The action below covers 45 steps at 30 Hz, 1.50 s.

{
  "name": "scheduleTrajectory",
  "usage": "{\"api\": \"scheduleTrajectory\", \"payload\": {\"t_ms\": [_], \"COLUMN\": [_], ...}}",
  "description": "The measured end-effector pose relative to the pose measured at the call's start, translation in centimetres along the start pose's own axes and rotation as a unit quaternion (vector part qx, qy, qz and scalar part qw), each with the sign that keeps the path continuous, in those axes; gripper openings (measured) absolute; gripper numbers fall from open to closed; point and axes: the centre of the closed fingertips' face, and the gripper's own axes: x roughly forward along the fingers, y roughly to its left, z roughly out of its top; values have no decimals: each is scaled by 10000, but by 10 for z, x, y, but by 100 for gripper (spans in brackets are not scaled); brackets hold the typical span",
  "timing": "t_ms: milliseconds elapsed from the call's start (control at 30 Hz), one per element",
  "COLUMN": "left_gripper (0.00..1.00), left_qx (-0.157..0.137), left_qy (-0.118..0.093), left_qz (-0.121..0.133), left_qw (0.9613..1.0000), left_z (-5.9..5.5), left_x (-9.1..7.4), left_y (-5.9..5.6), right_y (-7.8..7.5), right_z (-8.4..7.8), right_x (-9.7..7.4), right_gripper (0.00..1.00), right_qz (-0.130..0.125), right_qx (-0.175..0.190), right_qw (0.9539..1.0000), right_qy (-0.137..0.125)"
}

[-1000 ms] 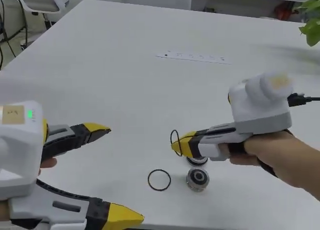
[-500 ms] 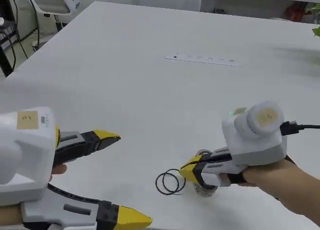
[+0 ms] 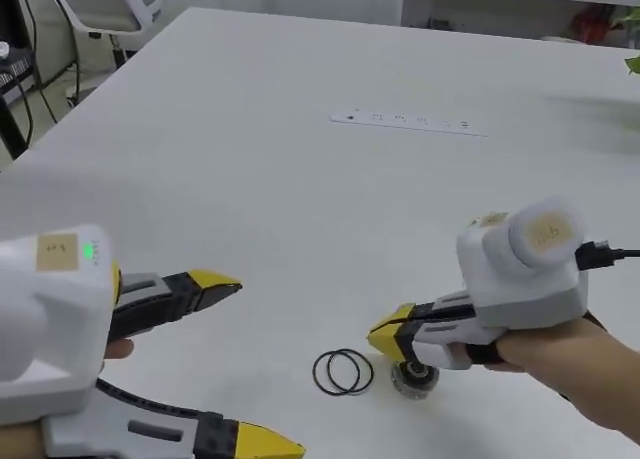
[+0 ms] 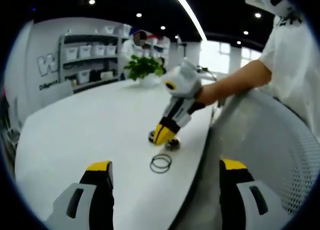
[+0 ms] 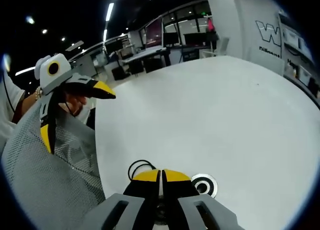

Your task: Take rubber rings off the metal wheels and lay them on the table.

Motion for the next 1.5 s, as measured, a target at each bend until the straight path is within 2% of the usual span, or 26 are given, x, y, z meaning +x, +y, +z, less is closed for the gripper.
{"api": "scheduleTrajectory", "payload": {"t_ms": [133,200,233,267,433,700,833,933,1100,1167,1267,1367,1433,1500], "left_gripper": [89,89,89,89,87,85,85,85,85,85,83,81,75,71], "left_qx": [123,273,440,504,575,1087,1266,1385,1554,1635,1787,1905,2033,1930], "left_qy": [53,215,315,339,234,143,50,-56,-187,-226,-53,-7,-100,-209], "left_qz": [-36,-53,-16,-7,-51,-78,-46,-114,-293,-428,-424,-440,-398,-481], "left_qw": [9999,9994,9985,9982,9981,9939,9919,9903,9872,9854,9830,9807,9783,9798], "left_z": [1,-1,-1,0,19,55,76,90,109,117,120,124,131,134], "left_x": [-1,-1,-2,-3,-7,-9,-5,-1,16,29,48,65,78,91], "left_y": [-1,-1,2,3,10,29,38,40,38,38,43,44,46,44], "right_y": [-7,-12,-14,-16,-28,-44,-49,-51,-52,-53,-53,-54,-54,-55], "right_z": [10,14,15,16,20,23,20,18,11,6,2,-5,-8,-11], "right_x": [-12,-19,-22,-24,-38,-61,-66,-69,-71,-69,-67,-64,-64,-63], "right_gripper": [0,0,0,0,0,0,0,0,0,0,0,0,0,0], "right_qz": [-85,-168,-195,-224,-372,-672,-769,-805,-844,-823,-780,-753,-754,-752], "right_qx": [73,114,117,126,230,478,539,602,645,710,741,773,778,790], "right_qw": [9997,9992,9990,9988,9973,9929,9917,9911,9910,9909,9915,9921,9923,9924], "right_qy": [-234,-347,-391,-424,-595,-858,-876,-878,-820,-788,-735,-635,-602,-565]}}
